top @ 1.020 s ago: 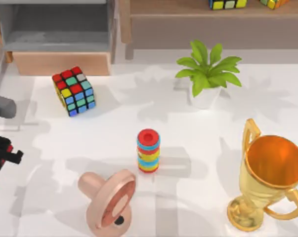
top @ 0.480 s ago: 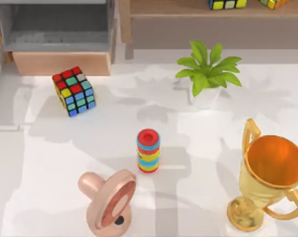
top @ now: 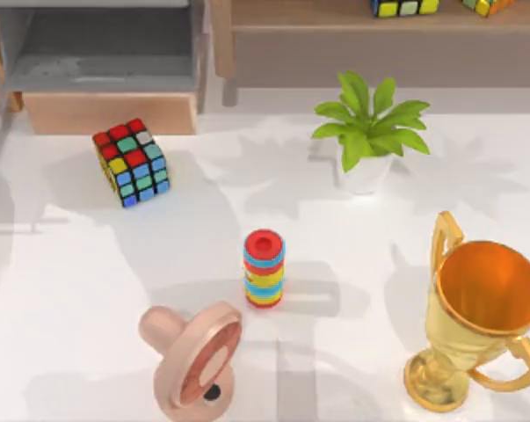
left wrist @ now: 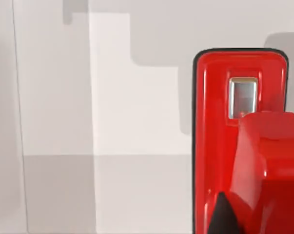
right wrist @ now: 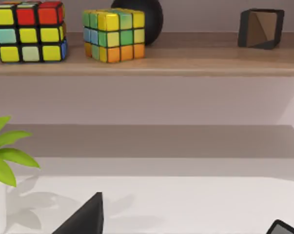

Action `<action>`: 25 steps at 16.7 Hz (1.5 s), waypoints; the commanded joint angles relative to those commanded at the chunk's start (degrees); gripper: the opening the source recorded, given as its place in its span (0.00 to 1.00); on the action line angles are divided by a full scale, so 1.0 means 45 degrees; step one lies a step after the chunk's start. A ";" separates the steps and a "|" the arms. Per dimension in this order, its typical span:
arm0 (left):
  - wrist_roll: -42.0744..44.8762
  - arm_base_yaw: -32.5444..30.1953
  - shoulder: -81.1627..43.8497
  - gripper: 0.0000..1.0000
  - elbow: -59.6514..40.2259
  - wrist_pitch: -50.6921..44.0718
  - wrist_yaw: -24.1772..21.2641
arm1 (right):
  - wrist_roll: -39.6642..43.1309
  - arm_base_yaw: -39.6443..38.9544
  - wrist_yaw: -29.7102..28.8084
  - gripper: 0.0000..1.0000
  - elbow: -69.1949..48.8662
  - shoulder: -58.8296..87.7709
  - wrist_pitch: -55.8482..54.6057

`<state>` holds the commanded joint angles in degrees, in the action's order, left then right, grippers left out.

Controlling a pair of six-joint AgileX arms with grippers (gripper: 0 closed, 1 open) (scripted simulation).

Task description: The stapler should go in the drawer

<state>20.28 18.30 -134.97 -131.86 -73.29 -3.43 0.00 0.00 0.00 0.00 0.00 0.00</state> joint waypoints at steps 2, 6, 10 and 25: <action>-0.0050 0.0192 -0.1453 0.00 -0.1278 -0.0768 0.0245 | 0.0000 0.0000 0.0000 1.00 0.0000 0.0000 0.0000; -0.0108 0.0183 -0.3317 0.00 -0.2770 -0.2019 0.0658 | 0.0000 0.0000 0.0000 1.00 0.0000 0.0000 0.0000; -0.0113 0.0122 -0.3588 0.00 -0.2967 -0.2271 0.0737 | 0.0000 0.0000 0.0000 1.00 0.0000 0.0000 0.0000; -0.0108 0.0128 -0.3459 0.15 -0.2215 -0.1647 0.0739 | 0.0000 0.0000 0.0000 1.00 0.0000 0.0000 0.0000</action>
<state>19.79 18.88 -150.54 -141.83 -80.70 -0.11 0.00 0.00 0.00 0.00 0.00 0.00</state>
